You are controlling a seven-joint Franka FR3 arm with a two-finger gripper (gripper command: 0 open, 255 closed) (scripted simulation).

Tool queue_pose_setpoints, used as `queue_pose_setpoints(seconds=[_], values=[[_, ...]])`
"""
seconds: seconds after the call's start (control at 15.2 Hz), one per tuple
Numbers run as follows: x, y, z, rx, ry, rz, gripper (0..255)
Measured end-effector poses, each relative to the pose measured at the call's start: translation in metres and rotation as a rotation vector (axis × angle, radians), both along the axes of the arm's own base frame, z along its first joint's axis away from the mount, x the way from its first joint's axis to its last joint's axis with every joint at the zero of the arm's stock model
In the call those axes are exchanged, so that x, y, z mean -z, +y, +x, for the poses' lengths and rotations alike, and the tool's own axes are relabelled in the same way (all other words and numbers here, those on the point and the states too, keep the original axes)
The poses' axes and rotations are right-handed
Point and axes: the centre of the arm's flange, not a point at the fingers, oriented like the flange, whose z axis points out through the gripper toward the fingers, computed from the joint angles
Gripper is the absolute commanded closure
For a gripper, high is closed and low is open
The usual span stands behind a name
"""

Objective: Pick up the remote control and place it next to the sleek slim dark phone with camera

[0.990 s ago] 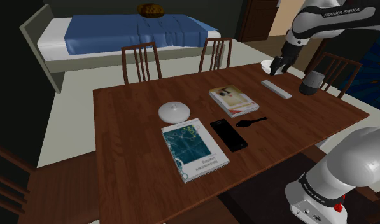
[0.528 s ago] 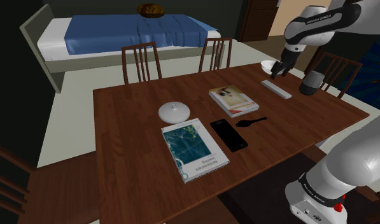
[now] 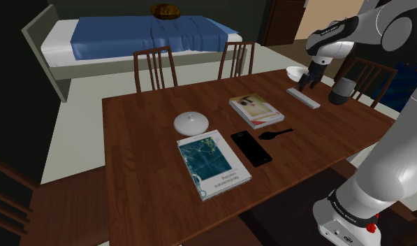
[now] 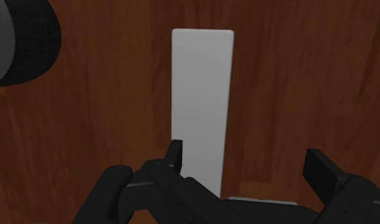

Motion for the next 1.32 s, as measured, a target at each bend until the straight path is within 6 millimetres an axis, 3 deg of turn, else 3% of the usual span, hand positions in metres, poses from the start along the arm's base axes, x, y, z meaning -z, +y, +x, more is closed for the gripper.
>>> queue_pose_setpoints(seconds=[0.26,0.66,1.12,1.19,1.32], values=[[0.026,-0.034,0.008,0.007,0.011,0.009,0],[0.060,-0.040,0.009,0.007,0.011,0.010,0],[0.066,-0.038,0.010,0.007,0.011,0.010,0],[0.066,-0.038,0.010,0.007,0.011,0.010,255],[0.066,-0.038,0.010,0.007,0.011,0.010,255]])
